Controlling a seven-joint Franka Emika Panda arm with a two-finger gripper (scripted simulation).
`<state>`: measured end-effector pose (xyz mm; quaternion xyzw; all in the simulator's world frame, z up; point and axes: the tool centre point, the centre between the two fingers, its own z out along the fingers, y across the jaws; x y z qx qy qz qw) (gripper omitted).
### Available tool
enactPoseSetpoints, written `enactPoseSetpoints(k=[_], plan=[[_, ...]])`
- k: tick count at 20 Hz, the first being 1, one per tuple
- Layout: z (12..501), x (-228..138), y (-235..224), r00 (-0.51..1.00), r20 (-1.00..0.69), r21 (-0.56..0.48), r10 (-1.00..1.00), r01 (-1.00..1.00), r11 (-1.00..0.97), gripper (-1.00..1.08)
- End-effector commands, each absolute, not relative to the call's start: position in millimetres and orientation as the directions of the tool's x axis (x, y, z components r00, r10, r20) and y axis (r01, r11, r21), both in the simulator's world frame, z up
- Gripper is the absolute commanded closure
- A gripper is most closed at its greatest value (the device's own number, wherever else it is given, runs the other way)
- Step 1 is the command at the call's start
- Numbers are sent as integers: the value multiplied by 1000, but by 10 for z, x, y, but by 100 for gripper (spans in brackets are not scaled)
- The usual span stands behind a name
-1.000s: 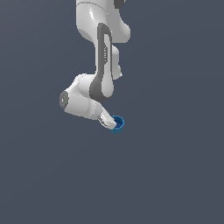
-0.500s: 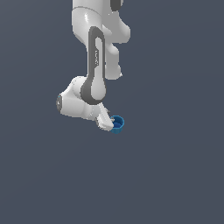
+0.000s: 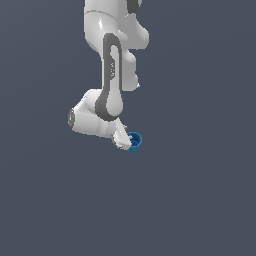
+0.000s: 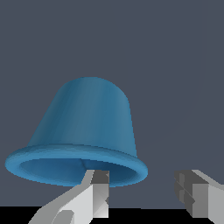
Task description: Pick up the object and move it to a goal position.
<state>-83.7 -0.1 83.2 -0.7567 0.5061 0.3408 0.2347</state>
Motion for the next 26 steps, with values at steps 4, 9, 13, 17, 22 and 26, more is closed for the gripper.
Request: enactPoseSetpoints(k=[4, 9, 13, 17, 22, 26], plan=[[729, -892, 119, 252, -755, -8, -606, -927, -376, -20], [724, -893, 120, 251, -755, -7, -606, -927, -376, 108], [724, -893, 120, 251, -755, -7, -606, -927, -376, 108], [731, -890, 115, 252, -754, -8, -606, -927, -375, 108], [821, -920, 67, 252, -754, -8, -606, -927, -375, 108], [988, -976, -28, 251, -755, -8, -606, -927, -375, 108]])
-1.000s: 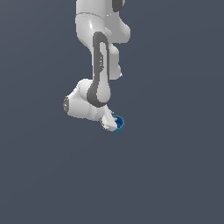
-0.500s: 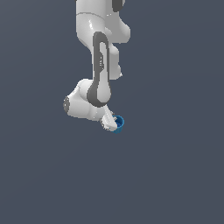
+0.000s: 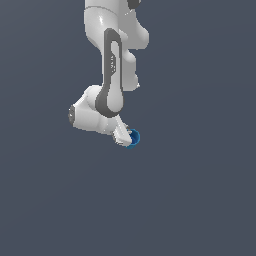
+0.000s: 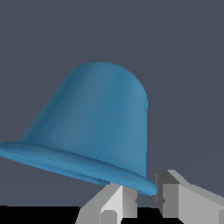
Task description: Pick up the object and move it to a goal position.
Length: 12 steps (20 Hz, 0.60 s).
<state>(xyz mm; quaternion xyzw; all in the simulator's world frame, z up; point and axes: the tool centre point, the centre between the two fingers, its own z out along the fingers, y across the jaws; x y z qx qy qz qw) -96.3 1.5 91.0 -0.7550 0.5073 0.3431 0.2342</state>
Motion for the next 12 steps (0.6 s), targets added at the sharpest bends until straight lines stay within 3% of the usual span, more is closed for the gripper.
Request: enactPoseSetpoints(k=[1, 12], plan=[[1045, -995, -58, 251, -755, -8, -606, -927, -375, 108], [2009, -1307, -597, 249, -755, -7, -606, -928, -374, 108]])
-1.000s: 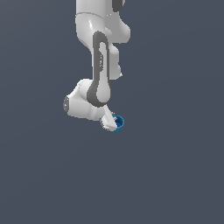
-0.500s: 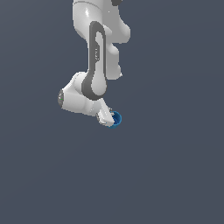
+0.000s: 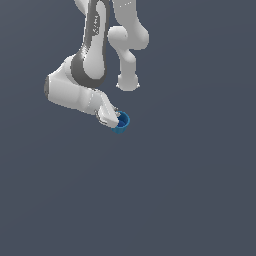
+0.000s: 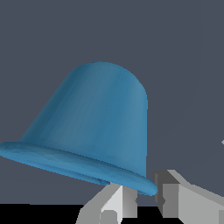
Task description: Pick up the object and move it to a goal position.
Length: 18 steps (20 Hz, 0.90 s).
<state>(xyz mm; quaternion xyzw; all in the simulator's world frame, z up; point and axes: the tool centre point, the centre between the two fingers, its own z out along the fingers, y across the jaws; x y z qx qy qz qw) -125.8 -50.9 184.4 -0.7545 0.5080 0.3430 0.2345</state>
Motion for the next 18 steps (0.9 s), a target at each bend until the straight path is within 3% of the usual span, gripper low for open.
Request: enactPoseSetpoints(k=[1, 10, 18], plan=[[2110, -1338, -654, 249, -755, -7, -606, -928, -374, 108], [2834, -1544, -1064, 250, -755, -6, -607, -927, -374, 108], [3112, -1604, -1225, 251, -755, -8, -605, -927, -375, 108]])
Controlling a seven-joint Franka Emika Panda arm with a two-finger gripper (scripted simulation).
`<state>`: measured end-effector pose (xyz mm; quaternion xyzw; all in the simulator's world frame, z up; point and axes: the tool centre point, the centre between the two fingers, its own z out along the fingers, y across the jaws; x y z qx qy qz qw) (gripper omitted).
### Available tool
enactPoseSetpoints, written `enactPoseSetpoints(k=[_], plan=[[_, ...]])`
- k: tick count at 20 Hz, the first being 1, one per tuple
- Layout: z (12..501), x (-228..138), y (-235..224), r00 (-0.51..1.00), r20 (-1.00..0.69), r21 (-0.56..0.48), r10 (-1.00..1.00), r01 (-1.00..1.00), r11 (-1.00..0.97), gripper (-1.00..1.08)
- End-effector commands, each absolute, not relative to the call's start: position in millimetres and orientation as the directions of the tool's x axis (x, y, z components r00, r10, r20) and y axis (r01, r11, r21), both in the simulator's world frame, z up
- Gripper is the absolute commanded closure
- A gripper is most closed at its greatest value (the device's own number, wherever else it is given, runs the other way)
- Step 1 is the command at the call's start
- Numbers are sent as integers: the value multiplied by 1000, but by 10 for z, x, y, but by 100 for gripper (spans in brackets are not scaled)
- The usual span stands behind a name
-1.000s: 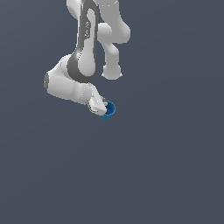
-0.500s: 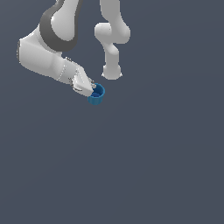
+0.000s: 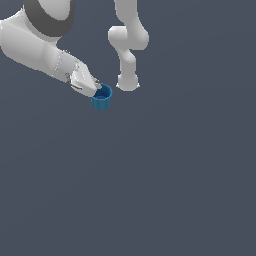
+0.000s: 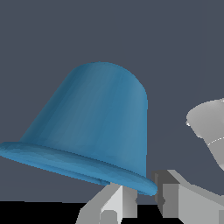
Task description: Pick up the object and move it to a goal position.
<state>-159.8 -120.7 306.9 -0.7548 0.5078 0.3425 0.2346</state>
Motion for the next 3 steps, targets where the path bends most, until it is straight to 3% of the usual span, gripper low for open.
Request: enactPoseSetpoints(k=[1, 3], plan=[[3123, -1604, -1232, 251, -755, -8, -605, -927, -375, 108], [3131, -1605, -1237, 251, -755, -8, -605, -927, -375, 108]])
